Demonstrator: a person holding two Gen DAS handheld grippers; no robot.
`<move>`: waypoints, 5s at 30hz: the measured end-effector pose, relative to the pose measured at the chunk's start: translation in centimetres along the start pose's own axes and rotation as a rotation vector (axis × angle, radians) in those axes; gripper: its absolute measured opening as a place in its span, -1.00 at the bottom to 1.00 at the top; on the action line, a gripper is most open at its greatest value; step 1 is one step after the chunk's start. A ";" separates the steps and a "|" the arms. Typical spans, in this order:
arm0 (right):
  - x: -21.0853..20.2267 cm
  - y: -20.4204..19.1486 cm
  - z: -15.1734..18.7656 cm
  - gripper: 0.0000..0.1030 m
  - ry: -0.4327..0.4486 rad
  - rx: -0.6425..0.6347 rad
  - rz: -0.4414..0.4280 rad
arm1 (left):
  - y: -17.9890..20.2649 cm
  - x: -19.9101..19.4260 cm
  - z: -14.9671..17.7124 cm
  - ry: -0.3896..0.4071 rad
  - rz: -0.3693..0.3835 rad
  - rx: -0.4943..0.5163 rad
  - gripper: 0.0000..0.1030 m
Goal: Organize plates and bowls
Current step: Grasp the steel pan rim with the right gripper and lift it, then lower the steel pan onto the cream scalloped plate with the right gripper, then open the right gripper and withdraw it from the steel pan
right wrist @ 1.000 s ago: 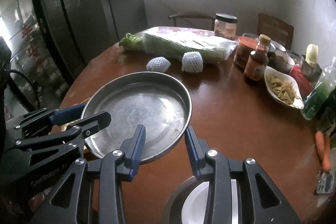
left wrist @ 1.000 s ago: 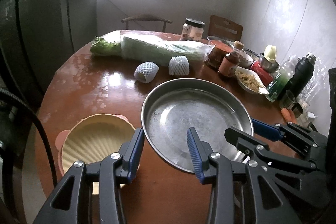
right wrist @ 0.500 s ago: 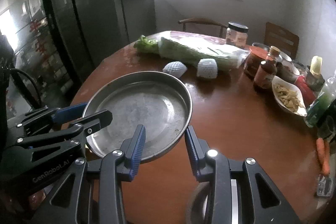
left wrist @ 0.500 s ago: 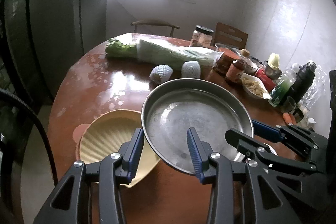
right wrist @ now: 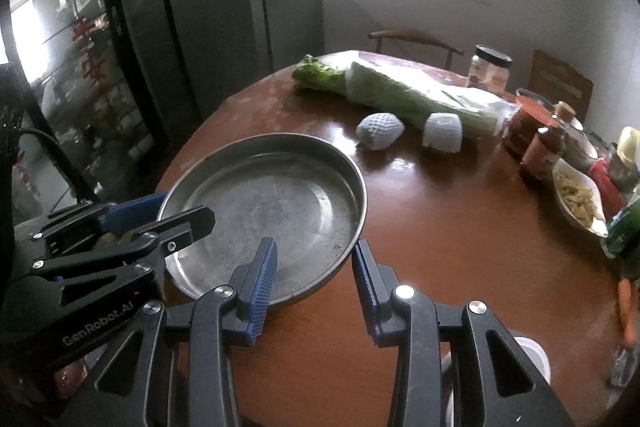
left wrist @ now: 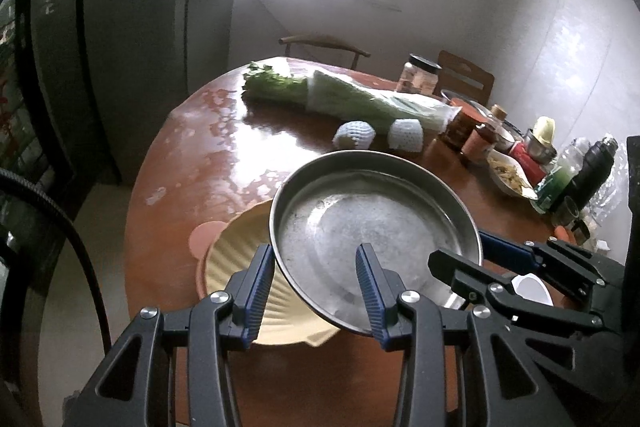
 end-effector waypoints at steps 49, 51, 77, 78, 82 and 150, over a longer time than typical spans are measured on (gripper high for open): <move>10.4 -5.0 1.2 -0.21 -0.173 -0.124 -0.064 | -7.4 6.0 1.1 -0.112 -0.045 -0.063 -0.19; 10.5 -5.2 1.3 -0.21 -0.178 -0.125 -0.065 | -7.6 5.8 1.1 -0.111 -0.043 -0.060 -0.19; 9.0 -4.0 0.5 -0.11 -0.101 -0.088 -0.043 | -8.5 5.8 1.5 -0.117 -0.058 -0.081 -0.11; 8.8 -3.8 0.4 -0.07 -0.094 -0.086 -0.036 | -8.6 5.9 1.6 -0.123 -0.058 -0.087 -0.10; 8.7 -2.4 0.3 -0.04 -0.086 -0.064 0.003 | -8.8 6.6 1.9 -0.145 -0.053 -0.104 -0.10; 8.0 7.0 4.4 0.01 -0.141 0.138 0.077 | 1.4 11.3 1.5 -0.220 0.055 0.042 -0.10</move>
Point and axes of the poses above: each gripper's, at about its wrist camera, not at the fingertips, and x roughly the way its jaws point, y to its right, z to its underside, the point moved 9 cm from there along x, roughly the way its jaws point, and after that the axes turned 4 degrees about -x, right-handed, at the moved point
